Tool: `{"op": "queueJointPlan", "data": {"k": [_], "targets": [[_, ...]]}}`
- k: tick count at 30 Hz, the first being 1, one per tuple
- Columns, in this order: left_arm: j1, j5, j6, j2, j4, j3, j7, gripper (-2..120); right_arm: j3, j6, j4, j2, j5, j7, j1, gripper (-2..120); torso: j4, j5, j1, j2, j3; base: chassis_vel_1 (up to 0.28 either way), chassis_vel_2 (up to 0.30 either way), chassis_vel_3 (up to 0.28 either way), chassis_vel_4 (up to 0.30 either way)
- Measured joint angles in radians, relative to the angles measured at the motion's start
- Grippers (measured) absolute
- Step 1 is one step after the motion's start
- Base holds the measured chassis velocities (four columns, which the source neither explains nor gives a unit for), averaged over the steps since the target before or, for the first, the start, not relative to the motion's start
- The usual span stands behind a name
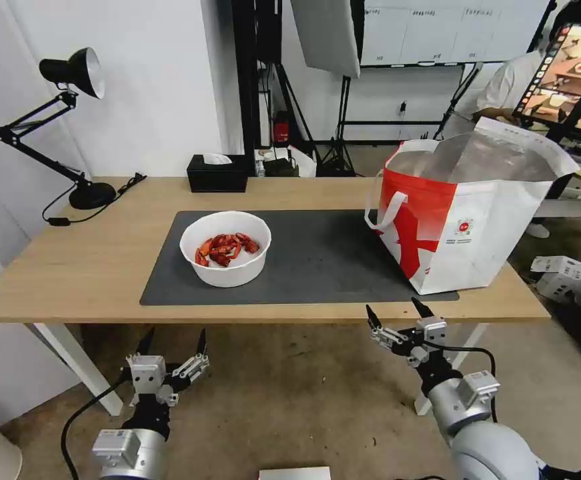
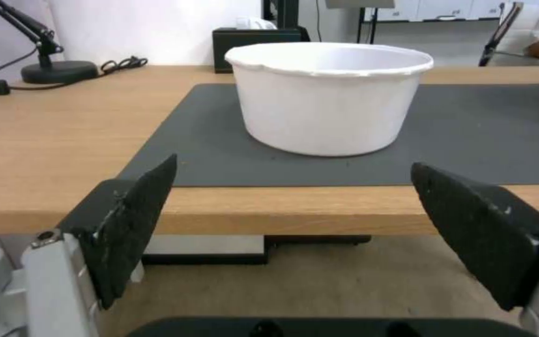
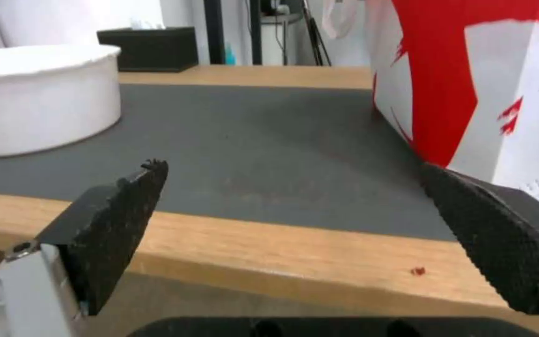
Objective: Pick up the trash from the table and place it into the takeout bag.
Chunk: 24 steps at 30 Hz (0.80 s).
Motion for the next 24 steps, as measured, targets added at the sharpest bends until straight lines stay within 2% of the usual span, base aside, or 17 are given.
{"op": "queueJointPlan", "data": {"k": [24], "targets": [[-0.005,0.000,0.001,-0.001,0.013,0.004,0.002,100,-0.014,0.000,-0.019,0.018,-0.024,-0.001,-0.004,100,-0.0001,0.0000,0.000,0.000,0.000,0.000,0.000,0.000,0.000]]}}
